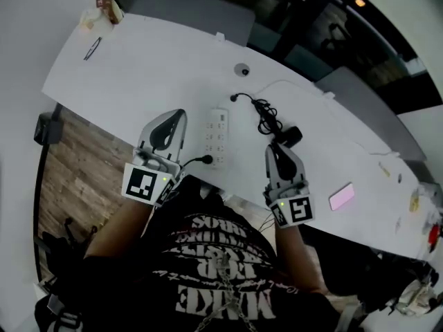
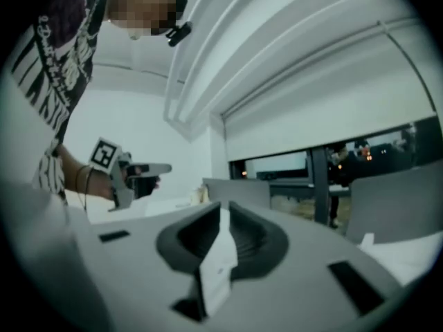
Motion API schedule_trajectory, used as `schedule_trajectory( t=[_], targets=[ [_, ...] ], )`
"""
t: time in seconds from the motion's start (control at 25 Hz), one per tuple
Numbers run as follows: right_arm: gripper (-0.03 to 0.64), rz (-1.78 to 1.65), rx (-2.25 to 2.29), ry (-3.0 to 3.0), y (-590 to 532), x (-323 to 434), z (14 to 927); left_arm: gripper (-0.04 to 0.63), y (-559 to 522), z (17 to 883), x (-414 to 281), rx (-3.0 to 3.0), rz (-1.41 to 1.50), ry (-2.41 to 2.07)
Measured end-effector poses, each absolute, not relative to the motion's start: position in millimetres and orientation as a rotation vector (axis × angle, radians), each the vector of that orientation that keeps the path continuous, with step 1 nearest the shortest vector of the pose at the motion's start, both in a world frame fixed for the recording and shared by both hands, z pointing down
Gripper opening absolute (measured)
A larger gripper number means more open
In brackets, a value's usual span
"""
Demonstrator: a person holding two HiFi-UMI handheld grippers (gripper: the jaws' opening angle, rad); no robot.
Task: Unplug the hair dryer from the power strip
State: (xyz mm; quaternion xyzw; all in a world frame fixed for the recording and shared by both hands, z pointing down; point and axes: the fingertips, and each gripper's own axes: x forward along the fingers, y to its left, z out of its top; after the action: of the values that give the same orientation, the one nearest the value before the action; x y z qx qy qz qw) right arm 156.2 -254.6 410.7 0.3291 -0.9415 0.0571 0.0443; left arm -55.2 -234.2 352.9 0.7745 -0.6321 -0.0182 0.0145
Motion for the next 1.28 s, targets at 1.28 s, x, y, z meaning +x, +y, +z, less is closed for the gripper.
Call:
schedule_trajectory(
  t=[1.28],
  targets=[
    [0.035, 0.068, 1.461, -2.741, -199, 117, 357, 0.023, -208, 334, -78, 2.68, -0.096, -1.658]
  ],
)
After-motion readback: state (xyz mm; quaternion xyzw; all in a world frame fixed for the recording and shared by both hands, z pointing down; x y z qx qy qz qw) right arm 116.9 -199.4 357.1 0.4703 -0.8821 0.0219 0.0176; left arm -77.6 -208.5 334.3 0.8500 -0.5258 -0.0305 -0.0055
